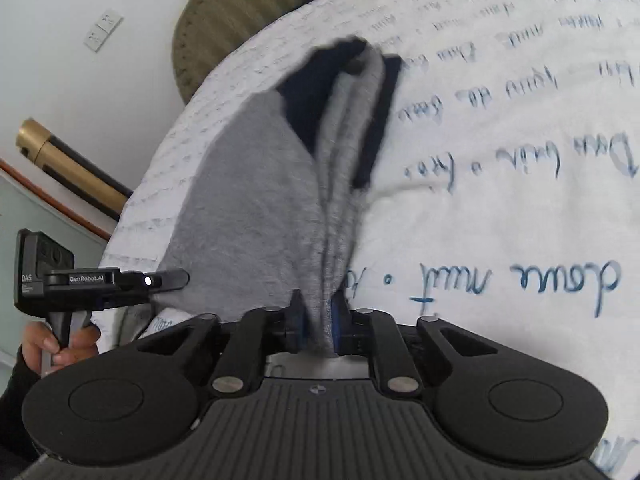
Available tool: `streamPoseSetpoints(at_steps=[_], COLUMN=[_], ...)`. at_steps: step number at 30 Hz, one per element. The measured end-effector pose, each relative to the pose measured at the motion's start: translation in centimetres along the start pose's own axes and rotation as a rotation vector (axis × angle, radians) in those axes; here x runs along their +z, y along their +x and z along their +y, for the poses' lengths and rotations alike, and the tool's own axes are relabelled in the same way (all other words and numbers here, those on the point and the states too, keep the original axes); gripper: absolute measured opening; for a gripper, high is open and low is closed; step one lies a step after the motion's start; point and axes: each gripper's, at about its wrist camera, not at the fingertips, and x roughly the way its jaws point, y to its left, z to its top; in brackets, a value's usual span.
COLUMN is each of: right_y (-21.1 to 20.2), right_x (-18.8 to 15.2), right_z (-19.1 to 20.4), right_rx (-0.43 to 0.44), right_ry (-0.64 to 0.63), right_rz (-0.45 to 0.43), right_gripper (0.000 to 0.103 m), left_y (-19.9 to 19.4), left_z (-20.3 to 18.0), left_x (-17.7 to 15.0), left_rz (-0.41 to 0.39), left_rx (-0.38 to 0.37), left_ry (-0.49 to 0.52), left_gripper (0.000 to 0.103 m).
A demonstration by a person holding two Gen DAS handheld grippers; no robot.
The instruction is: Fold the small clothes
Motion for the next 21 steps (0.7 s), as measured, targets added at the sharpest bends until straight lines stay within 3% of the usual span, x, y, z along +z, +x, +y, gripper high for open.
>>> streamPoseSetpoints(at_steps=[2, 4, 8, 11, 14, 16, 17, 18, 21], right_y=[-0.7, -3.0, -8.5, -12.1, -14.4, -14.4, -14.0, -13.4, -10.4], right_x=[0.0, -0.5, -0.4, 0.0, -0.3, -1.2, -1.7, -2.1, -3.5], right_z=[0.1, 1.0, 1.2, 0.9, 2.0, 3.0, 3.5, 3.9, 5.0], right_rx=[0.005, -0.023, -0.207, -0.458, -0.761, -0.921, -0.945, -0.915, -0.658], right_ry=[0.028, 0.011, -0.061, -0.154, -0.381, -0.513, -0.539, -0.533, -0.407], right_rz=[-0.026, -0.084, -0.192, -0.151, -0.121, -0.158, -0.188, -0.21, -0.198], right_gripper=[0.033, 0.035, 0.052, 0.056, 0.064, 0.088, 0.091, 0.092, 0.091], left_y=[-2.3, -5.7, -14.3, -20.8, -22.8, -20.3, -18.4, -15.9, -7.7], left_z=[-0.8, -1.1, 0.7, 1.4, -0.4, -2.3, -2.9, -3.6, -5.0], left_x=[-0.1, 0.2, 4.6, 9.1, 10.0, 8.0, 6.6, 5.0, 0.1], left_rz=[-0.053, -0.168, -0.411, -0.584, -0.763, -0.817, -0.795, -0.74, -0.502], left_rx=[0.027, 0.12, 0.346, 0.513, 0.769, 0.879, 0.852, 0.778, 0.55], left_ry=[0.058, 0.139, 0.161, 0.217, 0.367, 0.488, 0.524, 0.535, 0.519], left_gripper=[0.031, 0.038, 0.063, 0.07, 0.078, 0.084, 0.085, 0.085, 0.085])
